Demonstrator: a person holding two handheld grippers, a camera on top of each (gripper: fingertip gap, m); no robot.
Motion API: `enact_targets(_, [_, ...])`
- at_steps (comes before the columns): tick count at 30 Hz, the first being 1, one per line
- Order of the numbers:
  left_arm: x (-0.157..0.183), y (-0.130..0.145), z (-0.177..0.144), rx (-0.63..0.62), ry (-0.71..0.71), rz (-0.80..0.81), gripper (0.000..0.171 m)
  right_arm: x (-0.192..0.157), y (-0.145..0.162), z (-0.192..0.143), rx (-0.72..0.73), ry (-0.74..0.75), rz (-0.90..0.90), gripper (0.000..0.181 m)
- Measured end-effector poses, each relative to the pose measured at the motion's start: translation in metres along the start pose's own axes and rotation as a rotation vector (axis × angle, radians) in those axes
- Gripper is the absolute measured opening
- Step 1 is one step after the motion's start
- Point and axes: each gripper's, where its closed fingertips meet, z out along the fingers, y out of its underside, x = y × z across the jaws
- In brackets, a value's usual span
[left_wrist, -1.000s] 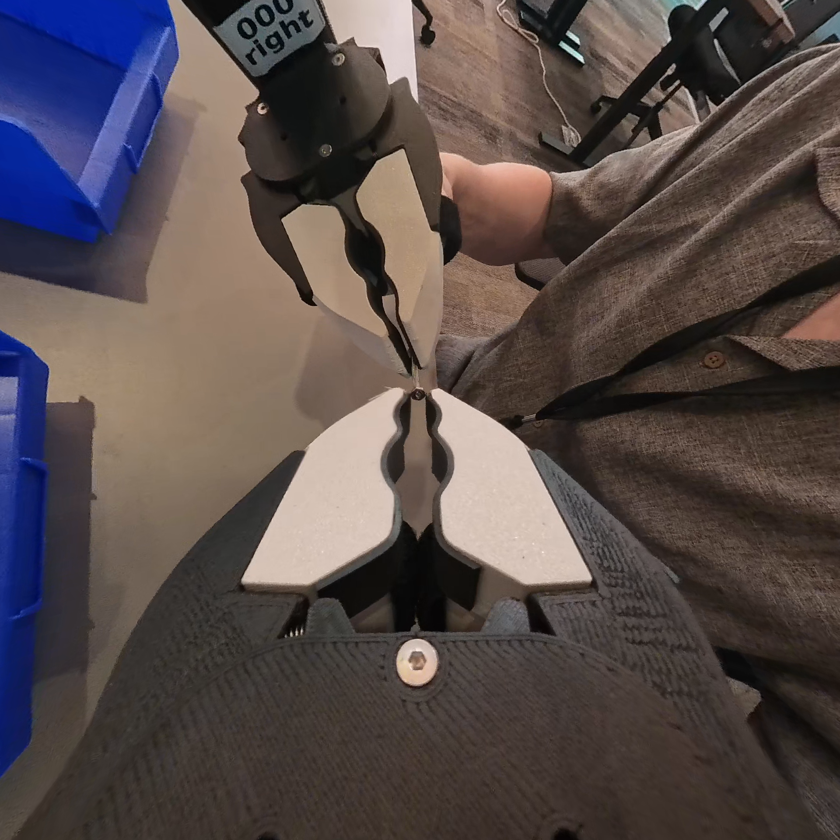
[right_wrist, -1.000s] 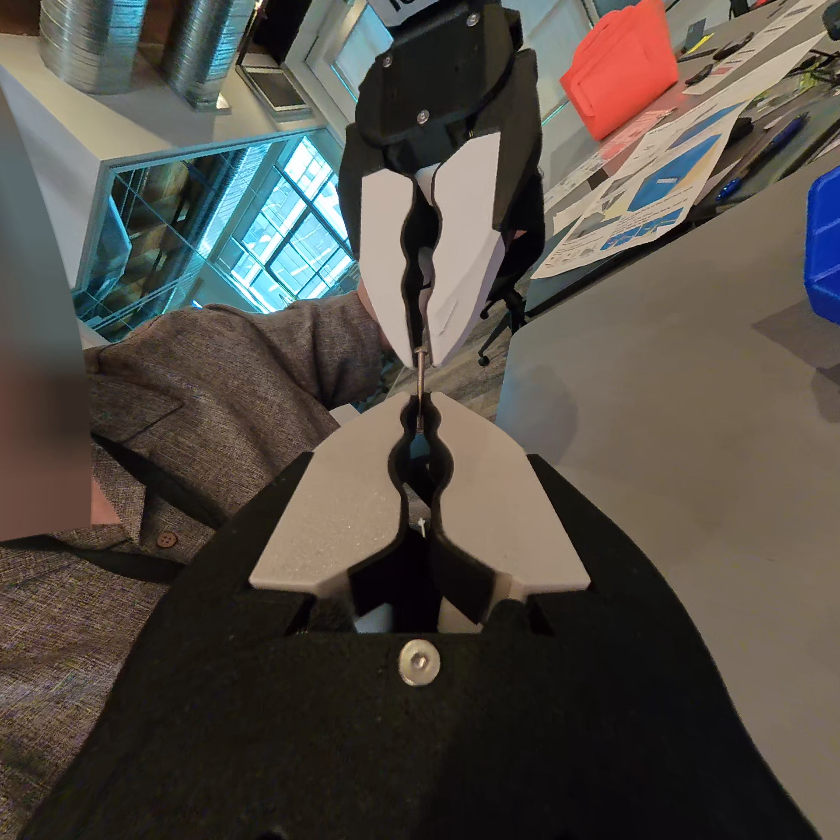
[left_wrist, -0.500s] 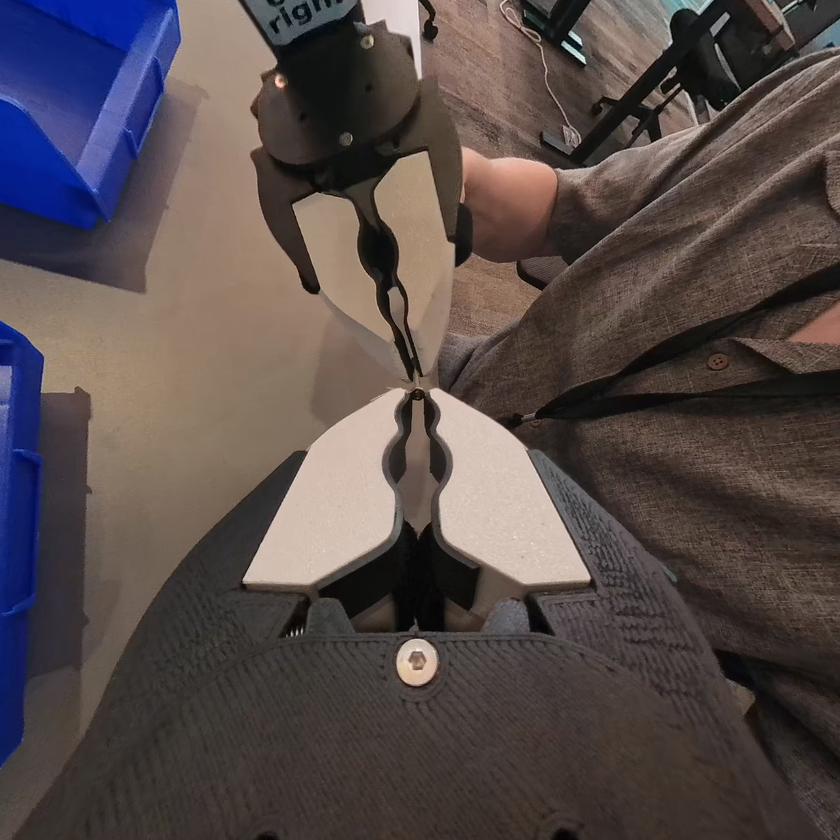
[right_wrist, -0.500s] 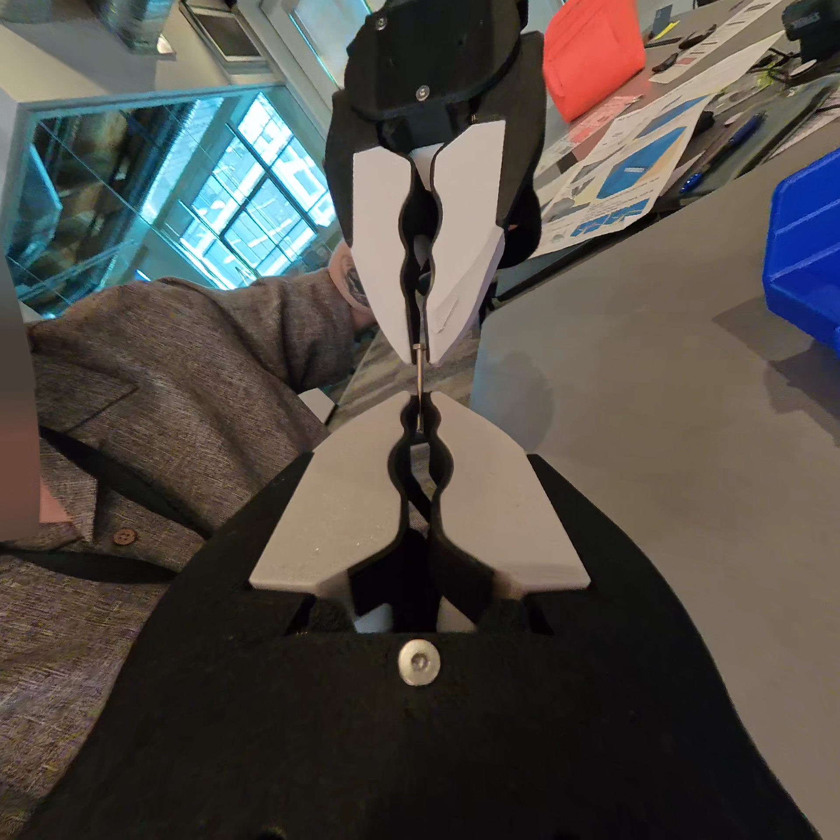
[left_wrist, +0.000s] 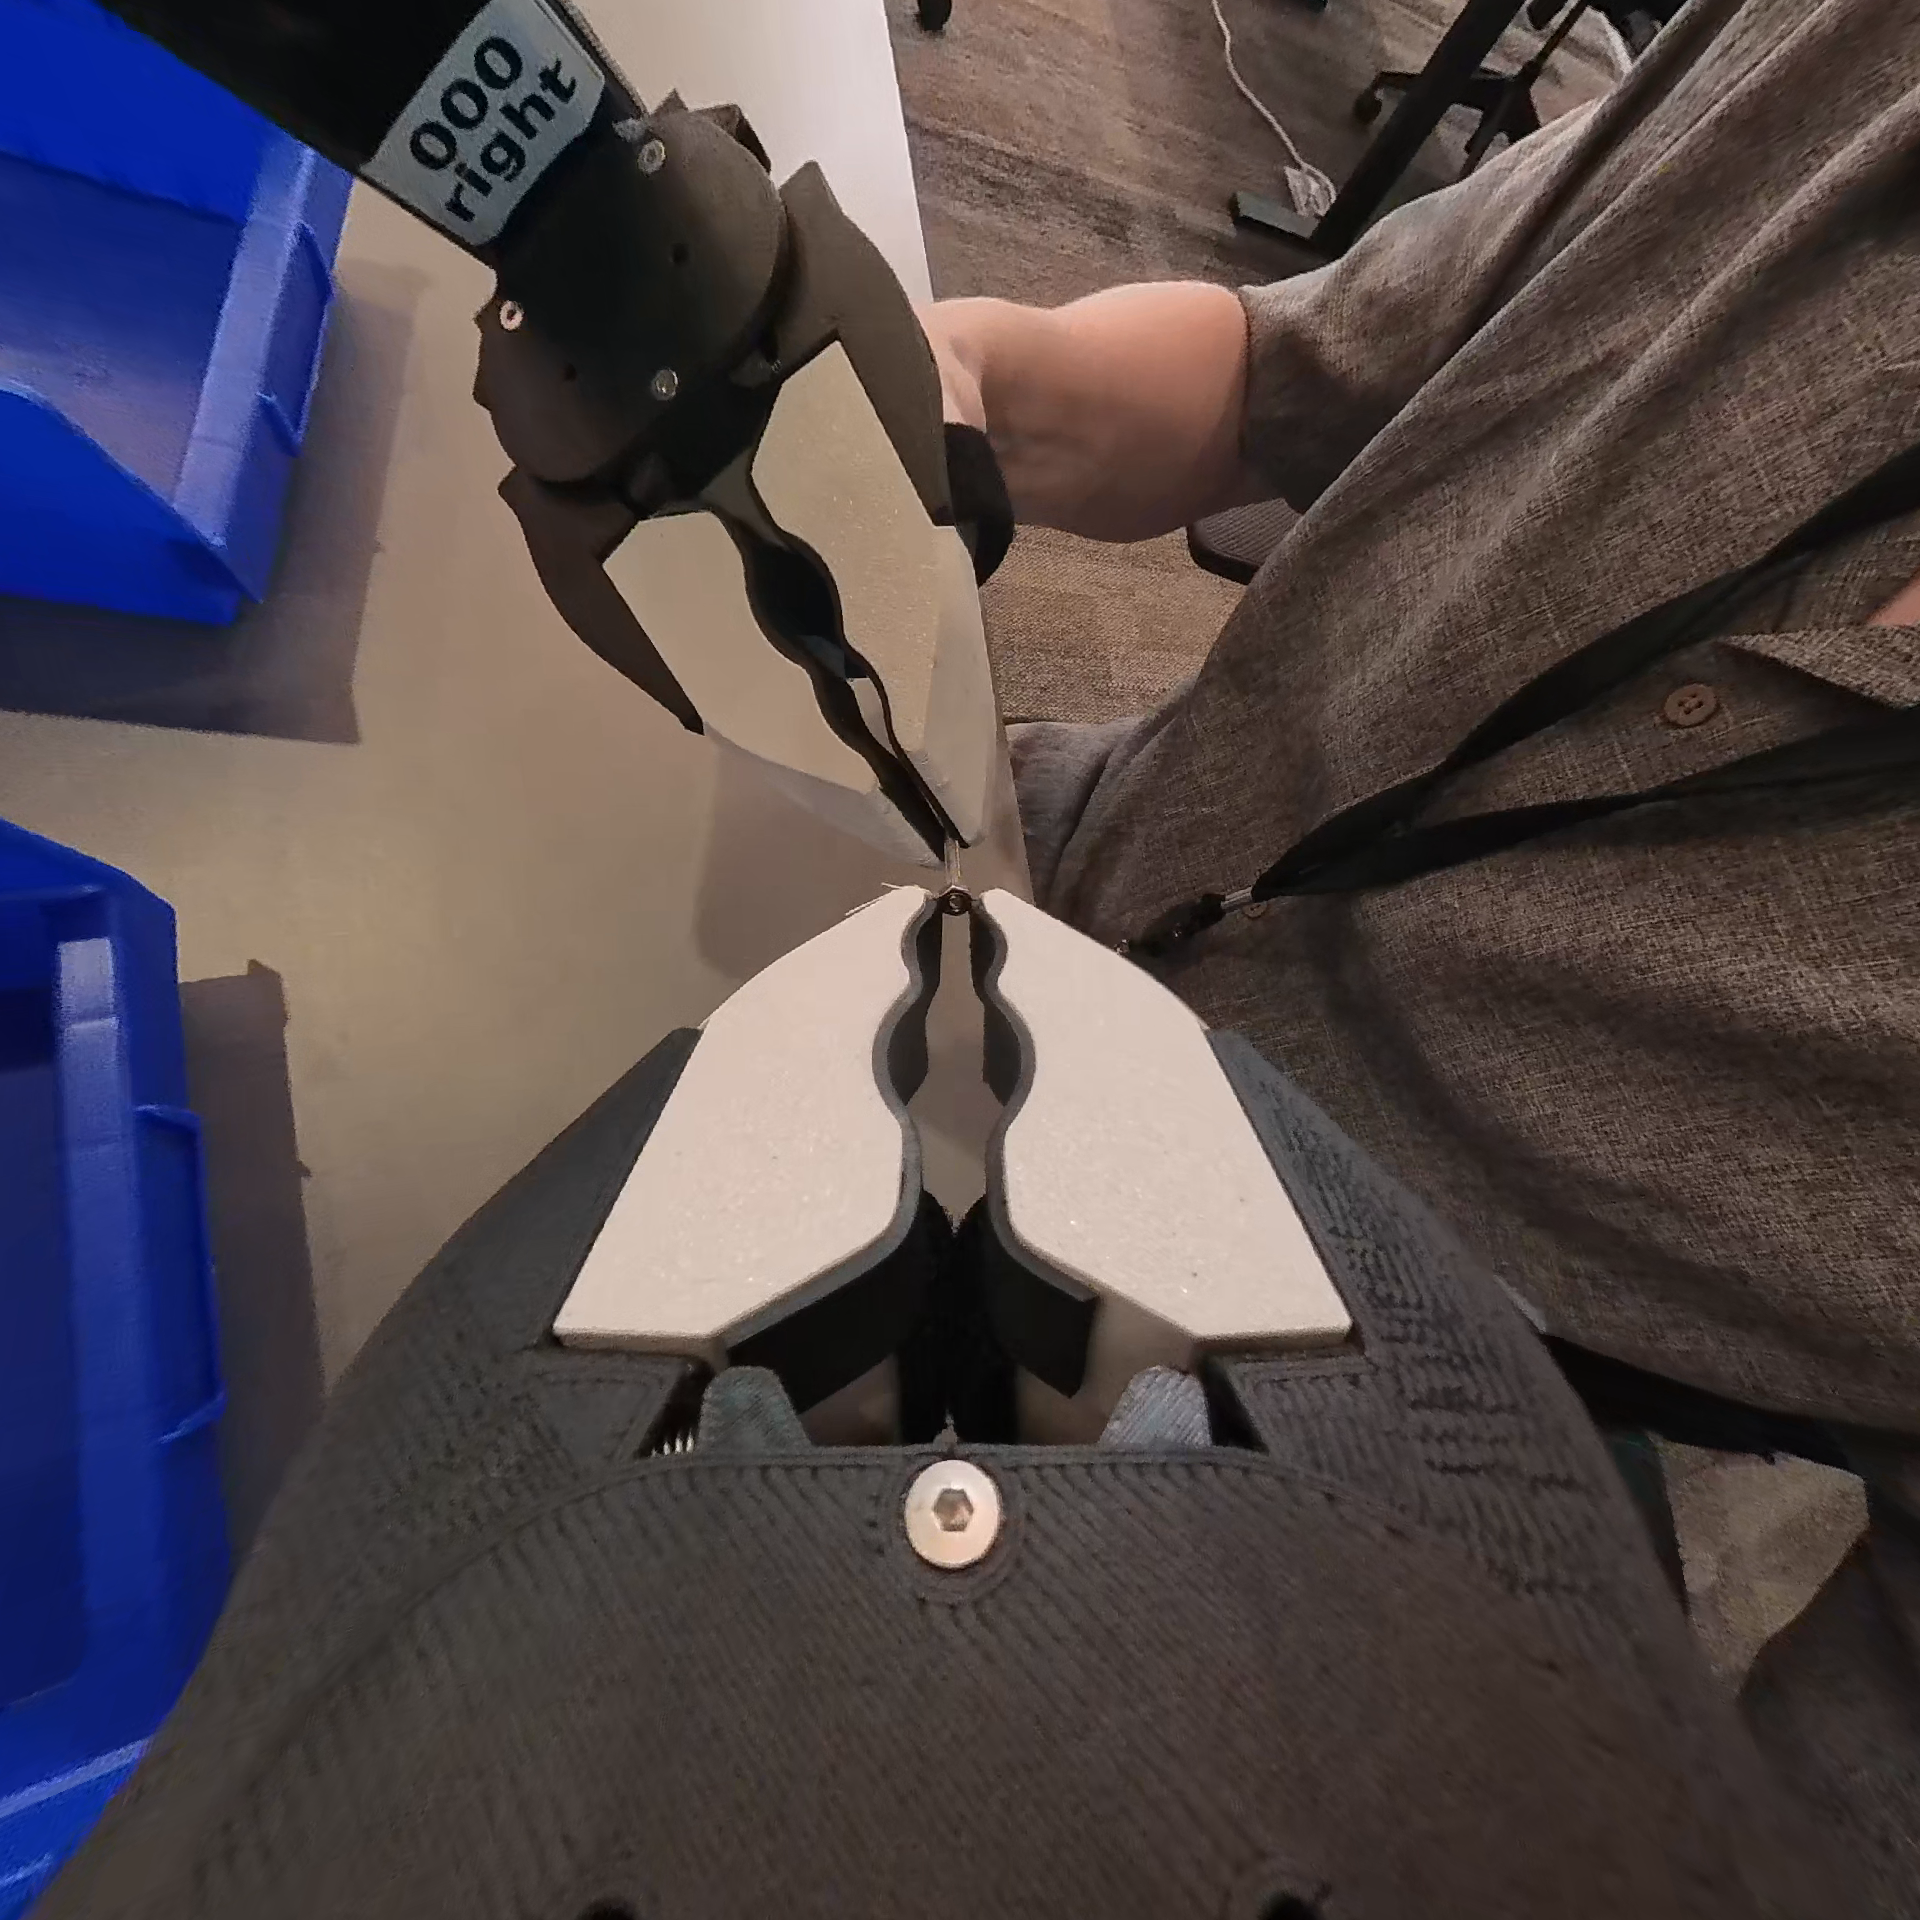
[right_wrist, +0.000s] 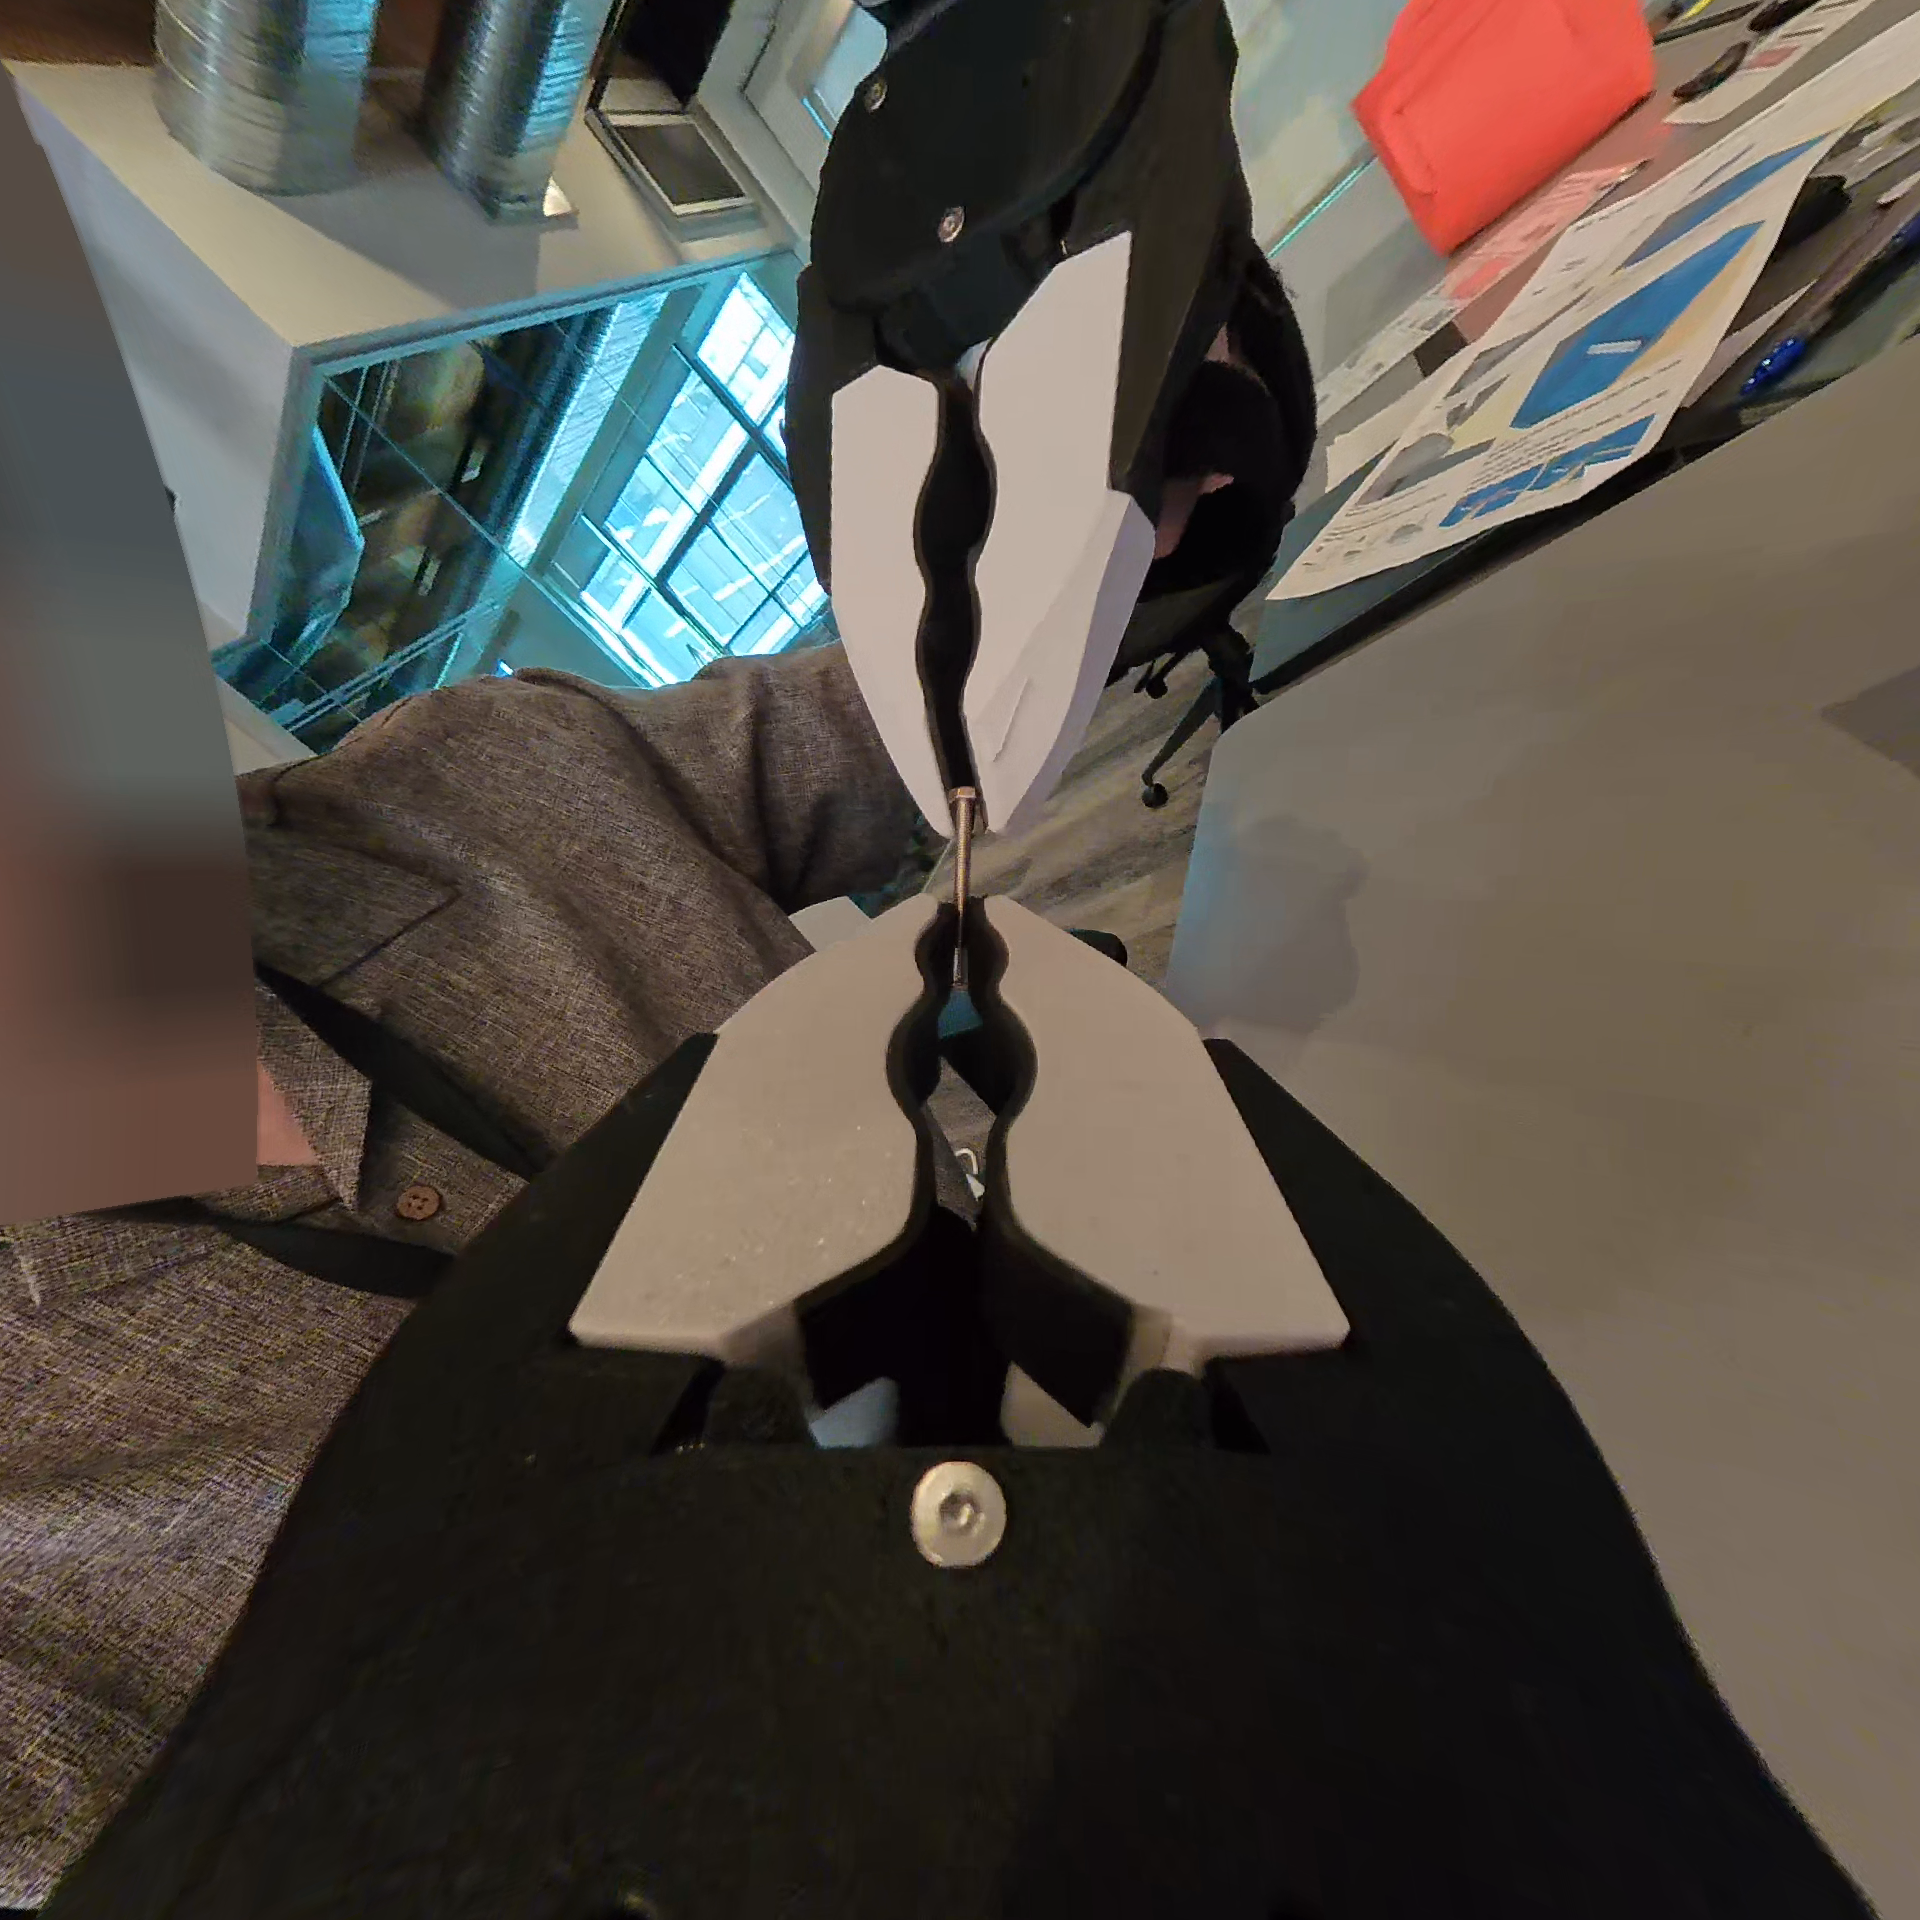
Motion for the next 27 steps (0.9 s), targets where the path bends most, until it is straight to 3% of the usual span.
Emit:
enact_targets(10, [-0.0038, -0.0001, -0.0051, 0.020, -0.015, -0.018, 0.018, 0.0013, -0.0027, 0.0001, 0.000, 0.015, -0.006, 0.002])
enact_targets(27, [-0.0025, -0.0053, -0.0020, 0.044, -0.008, -0.019, 0.006, 0.0015, -0.0010, -0.0018, -0.001, 0.029, -0.008, 0.002])
